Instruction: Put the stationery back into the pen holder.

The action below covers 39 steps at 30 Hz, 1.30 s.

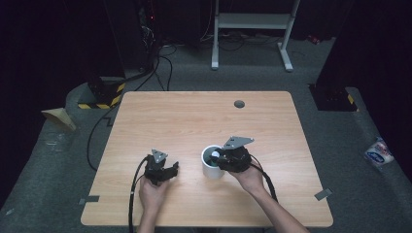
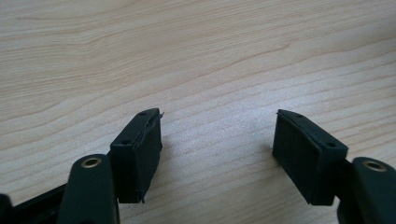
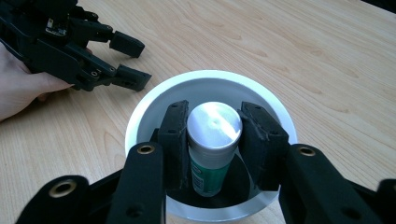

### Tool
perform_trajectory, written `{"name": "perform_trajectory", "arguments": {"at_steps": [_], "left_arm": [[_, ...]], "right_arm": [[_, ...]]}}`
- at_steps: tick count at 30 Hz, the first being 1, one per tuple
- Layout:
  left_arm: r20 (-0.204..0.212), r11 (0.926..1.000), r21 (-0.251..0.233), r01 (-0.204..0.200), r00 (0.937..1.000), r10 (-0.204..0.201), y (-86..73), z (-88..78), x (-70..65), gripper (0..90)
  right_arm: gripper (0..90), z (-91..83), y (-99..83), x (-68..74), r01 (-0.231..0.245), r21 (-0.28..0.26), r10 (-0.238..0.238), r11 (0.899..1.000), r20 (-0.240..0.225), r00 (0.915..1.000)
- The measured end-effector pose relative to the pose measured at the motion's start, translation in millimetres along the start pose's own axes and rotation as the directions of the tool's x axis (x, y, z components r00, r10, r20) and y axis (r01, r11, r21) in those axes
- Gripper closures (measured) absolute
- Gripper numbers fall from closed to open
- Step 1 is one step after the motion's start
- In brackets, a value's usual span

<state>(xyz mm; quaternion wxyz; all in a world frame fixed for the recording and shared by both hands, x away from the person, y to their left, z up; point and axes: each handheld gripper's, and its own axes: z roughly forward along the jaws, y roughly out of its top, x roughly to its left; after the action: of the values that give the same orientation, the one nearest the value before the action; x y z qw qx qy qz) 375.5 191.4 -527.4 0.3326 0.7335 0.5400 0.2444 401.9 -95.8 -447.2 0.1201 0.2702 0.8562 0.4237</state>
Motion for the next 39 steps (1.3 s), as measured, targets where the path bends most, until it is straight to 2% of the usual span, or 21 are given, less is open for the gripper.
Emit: {"name": "perform_trajectory", "arguments": {"at_steps": [6,18,30,39], "left_arm": [[0.000,1.0000,0.000,0.000,1.0000,0.000,0.0,0.0,0.0,32.7],[0.000,1.0000,0.000,0.000,1.0000,0.000,0.0,0.0,0.0,32.7],[0.000,1.0000,0.000,0.000,1.0000,0.000,0.0,0.0,0.1,32.7],[0.000,1.0000,0.000,0.000,1.0000,0.000,0.0,0.0,0.1,32.7]], "right_arm": [[61.7,-0.9,-0.3,0.1,0.004,0.000,-0.004,1.000,0.002,1.0000],[53.0,-5.3,1.2,0.1,-0.003,-0.022,0.003,1.000,-0.001,1.0000],[50.4,-20.8,4.9,-4.7,-0.038,-0.071,0.036,0.997,-0.026,0.9990],[49.0,-33.9,5.0,-9.8,-0.060,-0.107,0.058,0.992,-0.019,0.9981]]}}
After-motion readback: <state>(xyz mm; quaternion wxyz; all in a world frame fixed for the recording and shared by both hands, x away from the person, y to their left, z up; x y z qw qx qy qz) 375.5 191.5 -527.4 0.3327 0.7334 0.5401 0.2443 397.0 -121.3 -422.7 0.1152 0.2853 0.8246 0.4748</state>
